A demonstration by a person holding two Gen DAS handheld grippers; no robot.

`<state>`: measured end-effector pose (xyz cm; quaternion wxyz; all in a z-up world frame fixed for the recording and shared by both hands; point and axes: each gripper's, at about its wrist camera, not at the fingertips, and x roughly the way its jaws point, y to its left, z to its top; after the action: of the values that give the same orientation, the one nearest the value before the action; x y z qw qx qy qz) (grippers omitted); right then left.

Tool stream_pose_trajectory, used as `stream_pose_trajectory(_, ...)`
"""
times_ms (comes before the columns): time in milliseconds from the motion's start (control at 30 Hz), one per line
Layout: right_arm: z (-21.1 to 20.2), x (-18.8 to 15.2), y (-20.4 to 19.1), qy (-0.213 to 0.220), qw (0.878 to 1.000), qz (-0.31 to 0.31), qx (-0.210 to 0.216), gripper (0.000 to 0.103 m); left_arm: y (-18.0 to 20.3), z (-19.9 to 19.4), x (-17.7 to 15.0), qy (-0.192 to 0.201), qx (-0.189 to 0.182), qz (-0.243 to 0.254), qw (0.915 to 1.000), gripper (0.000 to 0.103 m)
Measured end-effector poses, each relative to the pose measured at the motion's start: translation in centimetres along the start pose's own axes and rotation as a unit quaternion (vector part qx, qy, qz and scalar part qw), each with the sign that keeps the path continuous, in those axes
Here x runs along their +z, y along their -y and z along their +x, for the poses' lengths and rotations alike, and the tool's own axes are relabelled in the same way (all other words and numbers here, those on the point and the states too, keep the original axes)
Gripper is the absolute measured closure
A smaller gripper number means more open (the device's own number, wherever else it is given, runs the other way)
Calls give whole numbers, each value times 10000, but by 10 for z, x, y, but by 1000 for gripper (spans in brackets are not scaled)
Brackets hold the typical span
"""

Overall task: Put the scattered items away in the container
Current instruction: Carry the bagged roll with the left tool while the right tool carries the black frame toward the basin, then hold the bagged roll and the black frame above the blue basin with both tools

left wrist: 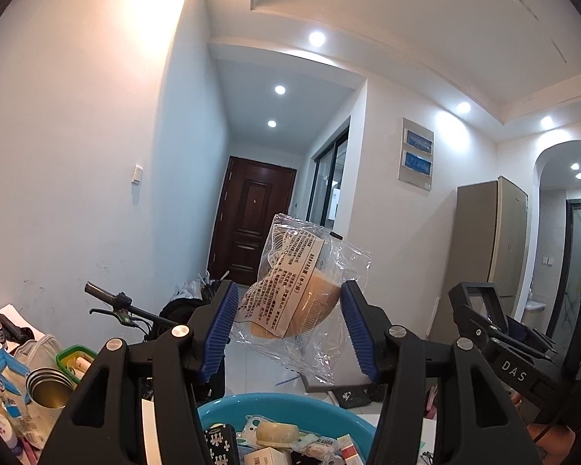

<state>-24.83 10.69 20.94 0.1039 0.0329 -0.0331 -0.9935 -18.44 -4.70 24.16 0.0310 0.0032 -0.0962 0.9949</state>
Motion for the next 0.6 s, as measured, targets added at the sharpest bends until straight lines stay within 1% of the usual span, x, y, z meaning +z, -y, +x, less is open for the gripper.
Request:
stream_pose_trajectory(233,22,-11,0,-286,9996,-79,14,33,6,30,-14,-393,23,104,9992,46)
stream_pose_trajectory(433,54,-26,7,-802,9967,-33,143,33,4,68,-33,-999,17,114,9949,46)
stream_pose_trajectory(600,87,-44,11,-1339,9905,35,315,33,-1,106,-56,-1587,69,55,9873,46)
